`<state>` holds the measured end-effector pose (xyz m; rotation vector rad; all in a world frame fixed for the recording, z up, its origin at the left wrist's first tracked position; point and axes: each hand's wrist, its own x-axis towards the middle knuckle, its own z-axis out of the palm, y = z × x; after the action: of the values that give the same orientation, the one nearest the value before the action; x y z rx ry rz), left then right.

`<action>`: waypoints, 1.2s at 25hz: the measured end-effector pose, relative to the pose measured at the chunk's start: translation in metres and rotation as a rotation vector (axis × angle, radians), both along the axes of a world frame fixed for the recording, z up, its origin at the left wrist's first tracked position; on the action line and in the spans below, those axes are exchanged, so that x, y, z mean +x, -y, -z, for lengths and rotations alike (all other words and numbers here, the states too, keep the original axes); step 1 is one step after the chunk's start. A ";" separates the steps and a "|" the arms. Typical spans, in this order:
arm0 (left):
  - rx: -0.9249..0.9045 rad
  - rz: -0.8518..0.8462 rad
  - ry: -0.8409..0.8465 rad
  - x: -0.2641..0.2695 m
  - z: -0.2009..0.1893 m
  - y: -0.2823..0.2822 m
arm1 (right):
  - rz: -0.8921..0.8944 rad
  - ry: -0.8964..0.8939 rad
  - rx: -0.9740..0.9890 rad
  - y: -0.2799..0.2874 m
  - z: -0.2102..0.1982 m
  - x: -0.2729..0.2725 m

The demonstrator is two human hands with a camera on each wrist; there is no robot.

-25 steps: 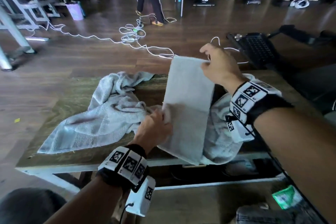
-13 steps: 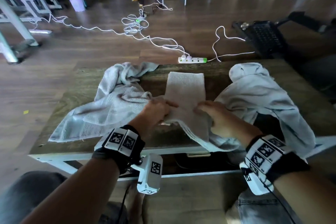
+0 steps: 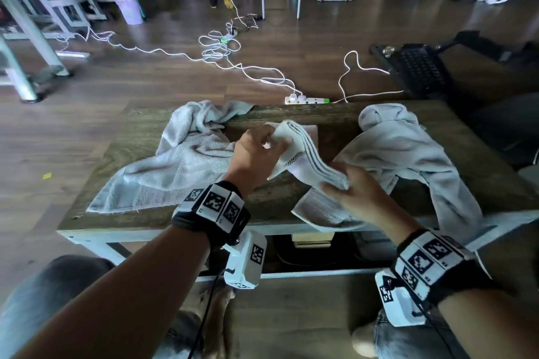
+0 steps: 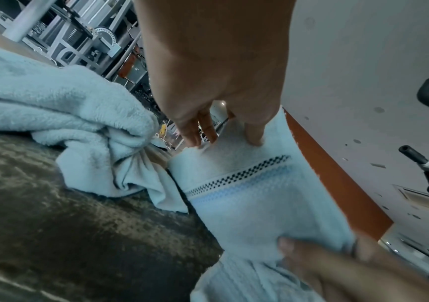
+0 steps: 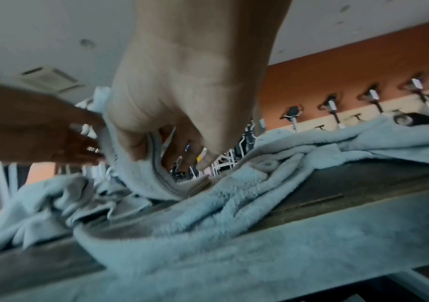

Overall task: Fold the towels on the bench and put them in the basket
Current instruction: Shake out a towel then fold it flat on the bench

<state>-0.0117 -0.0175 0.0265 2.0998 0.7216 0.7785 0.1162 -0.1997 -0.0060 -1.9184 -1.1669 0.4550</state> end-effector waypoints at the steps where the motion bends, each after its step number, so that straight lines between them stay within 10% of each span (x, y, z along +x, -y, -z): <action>1: 0.027 -0.005 -0.001 -0.002 0.000 0.000 | 0.043 -0.059 0.061 0.003 -0.007 0.001; 30: -0.108 -0.141 -0.433 0.066 0.068 -0.045 | 0.415 -0.073 -0.310 -0.079 0.045 0.075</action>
<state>0.0547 0.0271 -0.0418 2.1560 1.1260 0.3445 0.1909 -0.1211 -0.0510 -2.3178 -0.6495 0.4921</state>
